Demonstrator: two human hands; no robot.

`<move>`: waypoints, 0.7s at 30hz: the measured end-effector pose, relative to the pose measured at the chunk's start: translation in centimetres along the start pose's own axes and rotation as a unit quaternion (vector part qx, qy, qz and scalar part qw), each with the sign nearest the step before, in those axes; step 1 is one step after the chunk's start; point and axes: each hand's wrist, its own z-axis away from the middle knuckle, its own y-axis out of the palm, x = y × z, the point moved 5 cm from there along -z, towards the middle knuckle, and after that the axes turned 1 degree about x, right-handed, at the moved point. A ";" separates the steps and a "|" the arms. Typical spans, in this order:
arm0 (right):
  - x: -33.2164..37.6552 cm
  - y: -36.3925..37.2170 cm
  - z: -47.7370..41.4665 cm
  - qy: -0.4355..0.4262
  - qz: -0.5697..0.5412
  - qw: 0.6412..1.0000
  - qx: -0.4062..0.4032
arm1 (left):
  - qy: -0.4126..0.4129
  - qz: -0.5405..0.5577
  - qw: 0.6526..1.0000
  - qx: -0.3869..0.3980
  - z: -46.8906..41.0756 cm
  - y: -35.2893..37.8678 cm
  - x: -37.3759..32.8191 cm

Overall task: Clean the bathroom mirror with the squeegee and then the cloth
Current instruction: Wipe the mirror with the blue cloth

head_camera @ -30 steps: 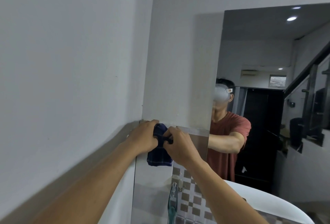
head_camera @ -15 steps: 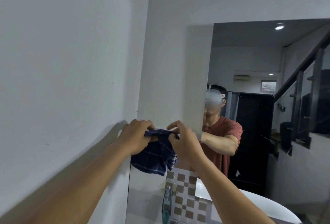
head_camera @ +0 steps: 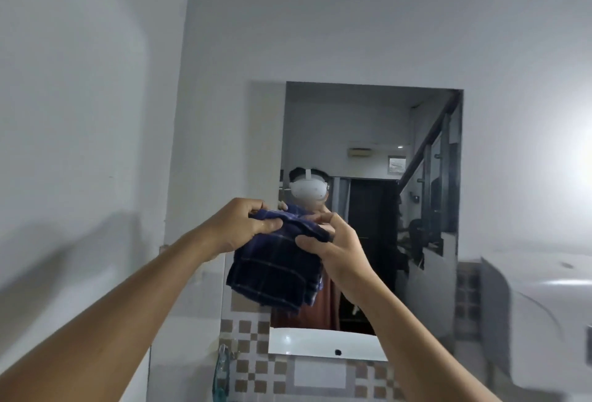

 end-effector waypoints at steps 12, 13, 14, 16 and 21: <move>4.8 -7.6 1.9 -0.184 0.304 0.902 -0.246 | 0.061 0.011 0.998 -0.002 -5.7 5.1 -10.7; 4.7 -7.6 1.8 -0.190 0.319 0.894 -0.251 | 0.065 0.008 0.998 -0.003 -6.1 5.2 -11.5; 4.7 -7.7 1.7 -0.194 0.325 0.890 -0.255 | 0.069 0.007 0.998 -0.002 -6.5 5.4 -12.3; 4.9 -7.5 1.6 -0.182 0.339 0.889 -0.246 | 0.074 0.011 0.997 0.003 -7.2 5.7 -13.3; 4.1 -7.0 0.2 -0.105 0.411 0.881 -0.208 | 0.079 0.031 0.996 0.011 -8.6 6.0 -14.3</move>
